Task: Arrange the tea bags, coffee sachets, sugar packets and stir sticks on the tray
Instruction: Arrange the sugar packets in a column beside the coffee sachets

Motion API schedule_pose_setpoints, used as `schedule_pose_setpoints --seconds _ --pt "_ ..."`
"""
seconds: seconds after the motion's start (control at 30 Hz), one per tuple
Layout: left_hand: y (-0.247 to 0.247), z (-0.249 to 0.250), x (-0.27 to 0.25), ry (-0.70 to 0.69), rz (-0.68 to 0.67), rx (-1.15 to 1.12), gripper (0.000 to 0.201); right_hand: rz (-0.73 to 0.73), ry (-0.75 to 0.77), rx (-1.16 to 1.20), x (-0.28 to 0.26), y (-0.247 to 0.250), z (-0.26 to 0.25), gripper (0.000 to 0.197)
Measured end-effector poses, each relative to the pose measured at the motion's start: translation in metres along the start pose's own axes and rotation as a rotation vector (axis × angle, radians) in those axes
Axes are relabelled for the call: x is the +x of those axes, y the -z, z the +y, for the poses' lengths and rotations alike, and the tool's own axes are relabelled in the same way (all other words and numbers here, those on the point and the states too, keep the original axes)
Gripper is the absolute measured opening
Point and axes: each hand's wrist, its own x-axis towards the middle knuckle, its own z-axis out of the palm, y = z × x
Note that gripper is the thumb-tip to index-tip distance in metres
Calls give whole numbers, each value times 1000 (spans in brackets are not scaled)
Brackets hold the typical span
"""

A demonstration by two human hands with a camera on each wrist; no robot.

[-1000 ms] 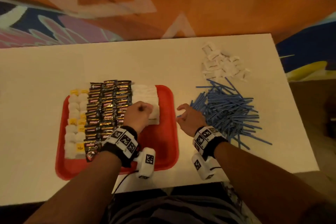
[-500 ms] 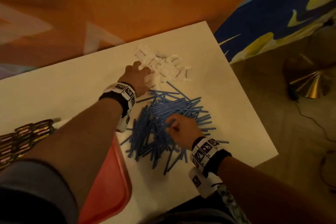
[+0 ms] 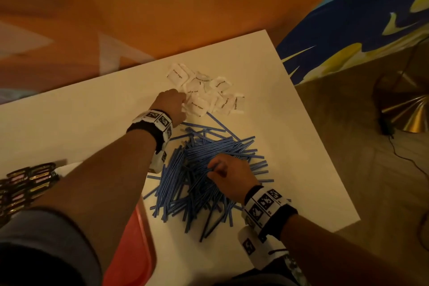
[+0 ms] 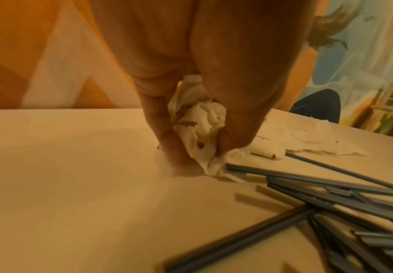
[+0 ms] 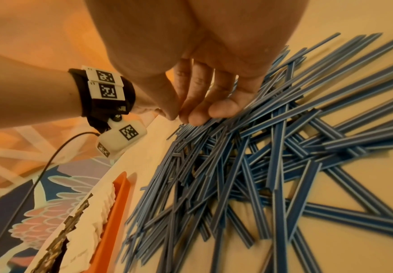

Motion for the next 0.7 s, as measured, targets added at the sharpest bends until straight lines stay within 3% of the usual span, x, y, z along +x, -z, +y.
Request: schedule_pose_setpoints --seconds 0.1,0.17,0.23,0.33,0.4,0.5,0.6,0.7 --pt "1 -4 -13 76 120 -258 25 23 7 36 0 -2 -3 9" --pt "-1 -8 -24 157 176 -504 27 31 -2 76 0 -3 -7 10" --pt "-1 -11 -39 229 164 -796 28 26 -17 121 0 -5 -14 9" --pt "3 -11 -69 324 163 -1245 12 20 4 165 -1 -5 -33 9" --pt "5 -13 -92 364 166 -1461 15 24 33 192 -1 -6 -50 12" --pt "7 -21 -131 351 175 -1623 16 92 53 279 -1 -13 -79 11" --pt "7 -35 -170 338 171 -1584 11 176 90 387 -5 -23 -112 15" --pt "6 -48 -206 281 127 -1545 5 108 94 369 -12 -38 -142 25"
